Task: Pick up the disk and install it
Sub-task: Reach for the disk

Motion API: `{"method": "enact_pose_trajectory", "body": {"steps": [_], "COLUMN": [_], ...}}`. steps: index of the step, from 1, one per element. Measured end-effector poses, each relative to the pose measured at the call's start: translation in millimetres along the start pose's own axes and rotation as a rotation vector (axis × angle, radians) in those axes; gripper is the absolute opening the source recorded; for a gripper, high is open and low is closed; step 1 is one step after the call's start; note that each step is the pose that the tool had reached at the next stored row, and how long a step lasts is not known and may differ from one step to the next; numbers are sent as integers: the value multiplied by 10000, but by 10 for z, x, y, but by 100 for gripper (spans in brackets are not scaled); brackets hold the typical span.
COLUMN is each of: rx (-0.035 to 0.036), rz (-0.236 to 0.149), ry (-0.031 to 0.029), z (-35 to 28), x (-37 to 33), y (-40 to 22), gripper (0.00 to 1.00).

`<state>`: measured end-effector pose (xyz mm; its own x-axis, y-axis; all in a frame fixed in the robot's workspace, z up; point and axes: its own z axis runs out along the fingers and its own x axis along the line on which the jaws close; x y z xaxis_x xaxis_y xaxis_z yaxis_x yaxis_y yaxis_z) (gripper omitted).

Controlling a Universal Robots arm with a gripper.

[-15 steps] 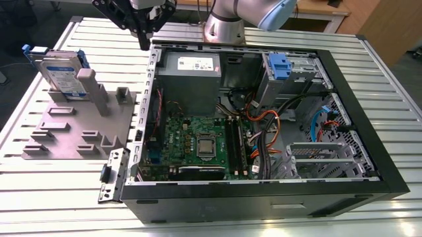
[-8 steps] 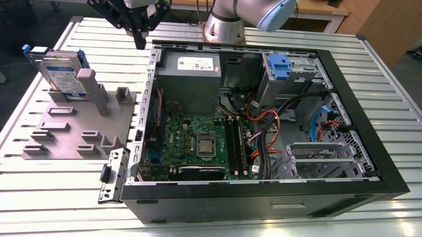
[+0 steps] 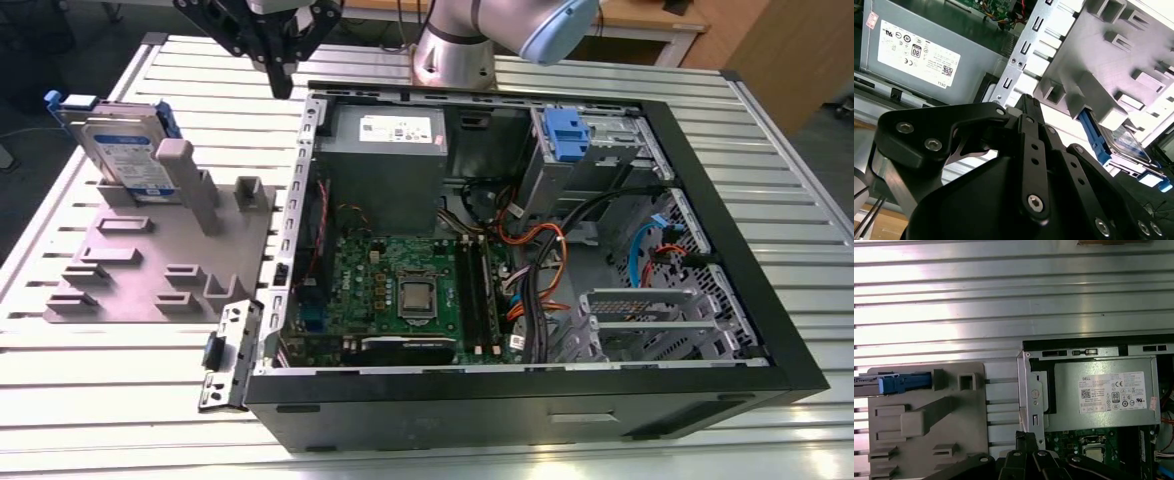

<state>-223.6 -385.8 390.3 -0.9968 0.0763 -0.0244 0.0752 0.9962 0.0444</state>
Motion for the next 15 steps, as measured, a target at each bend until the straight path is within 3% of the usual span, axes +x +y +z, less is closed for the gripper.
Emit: {"method": "enact_pose_trajectory", "body": {"steps": [15], "rx": [0], "rz": [0], "ry": [0], "z": [0], "x": [79], "y": [3], "gripper": [11]}}
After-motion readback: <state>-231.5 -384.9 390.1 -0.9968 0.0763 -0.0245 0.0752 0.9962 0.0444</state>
